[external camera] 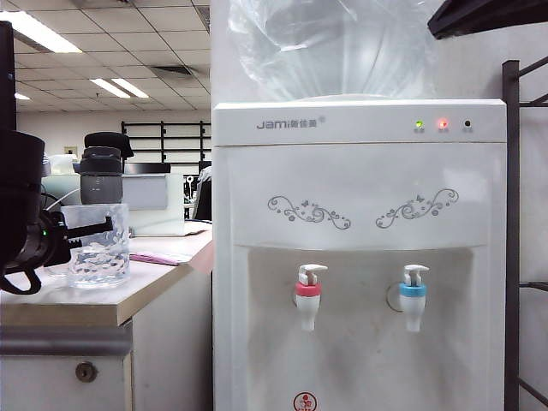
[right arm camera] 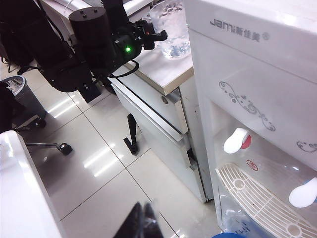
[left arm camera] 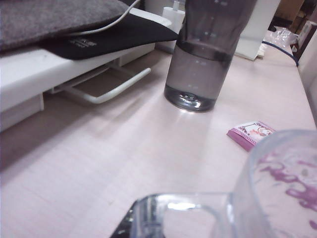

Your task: Pick up the plastic mug from the left desk, go to the hot water outlet of the water dispenser, press the vertical switch to get some water, then put the mug back on the desk.

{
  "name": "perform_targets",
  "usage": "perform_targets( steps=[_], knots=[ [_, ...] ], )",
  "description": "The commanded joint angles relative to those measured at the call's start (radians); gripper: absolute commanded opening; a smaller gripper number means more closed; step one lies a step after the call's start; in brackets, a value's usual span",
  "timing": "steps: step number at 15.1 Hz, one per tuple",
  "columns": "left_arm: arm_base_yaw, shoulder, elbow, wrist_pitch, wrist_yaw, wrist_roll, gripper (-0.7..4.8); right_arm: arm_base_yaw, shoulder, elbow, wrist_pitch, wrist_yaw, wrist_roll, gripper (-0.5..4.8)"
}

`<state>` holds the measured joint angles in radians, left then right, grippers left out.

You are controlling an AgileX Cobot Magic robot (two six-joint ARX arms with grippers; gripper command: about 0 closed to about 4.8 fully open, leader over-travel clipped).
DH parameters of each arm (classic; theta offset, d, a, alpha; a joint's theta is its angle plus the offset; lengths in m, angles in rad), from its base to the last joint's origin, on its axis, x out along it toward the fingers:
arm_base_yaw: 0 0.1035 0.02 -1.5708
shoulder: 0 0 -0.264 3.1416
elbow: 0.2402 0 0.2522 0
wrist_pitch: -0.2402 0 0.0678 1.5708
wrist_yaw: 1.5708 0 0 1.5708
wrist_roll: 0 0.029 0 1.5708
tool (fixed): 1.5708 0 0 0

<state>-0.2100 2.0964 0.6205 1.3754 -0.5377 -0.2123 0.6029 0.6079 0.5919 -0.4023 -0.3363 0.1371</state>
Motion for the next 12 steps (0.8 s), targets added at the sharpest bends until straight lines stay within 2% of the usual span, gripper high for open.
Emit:
perform_targets(
  steps=[1, 5, 7, 8, 9, 12],
  knots=[
    [-0.001, -0.003, 0.0, 0.02, 0.0, 0.04, 0.67, 0.001, -0.002, 0.004, 0.013, -0.003, 0.001, -0.01],
    [-0.001, -0.003, 0.0, 0.018, -0.001, 0.048, 1.02, 0.001, -0.002, 0.004, 0.013, -0.003, 0.001, -0.01],
    [-0.001, -0.003, 0.0, 0.018, -0.009, 0.049, 1.63, 0.001, -0.002, 0.004, 0.013, -0.003, 0.001, -0.01],
    [-0.001, -0.003, 0.0, 0.018, -0.016, 0.049, 1.63, 0.001, -0.002, 0.004, 0.013, -0.003, 0.001, -0.01],
    [-0.001, -0.003, -0.002, 0.018, -0.027, 0.06, 1.89, 0.001, -0.002, 0.004, 0.013, -0.003, 0.001, -0.01],
    [-0.001, -0.003, -0.002, 0.018, -0.026, 0.067, 1.87, 0.001, -0.002, 0.004, 0.013, -0.003, 0.001, -0.01]
  ],
)
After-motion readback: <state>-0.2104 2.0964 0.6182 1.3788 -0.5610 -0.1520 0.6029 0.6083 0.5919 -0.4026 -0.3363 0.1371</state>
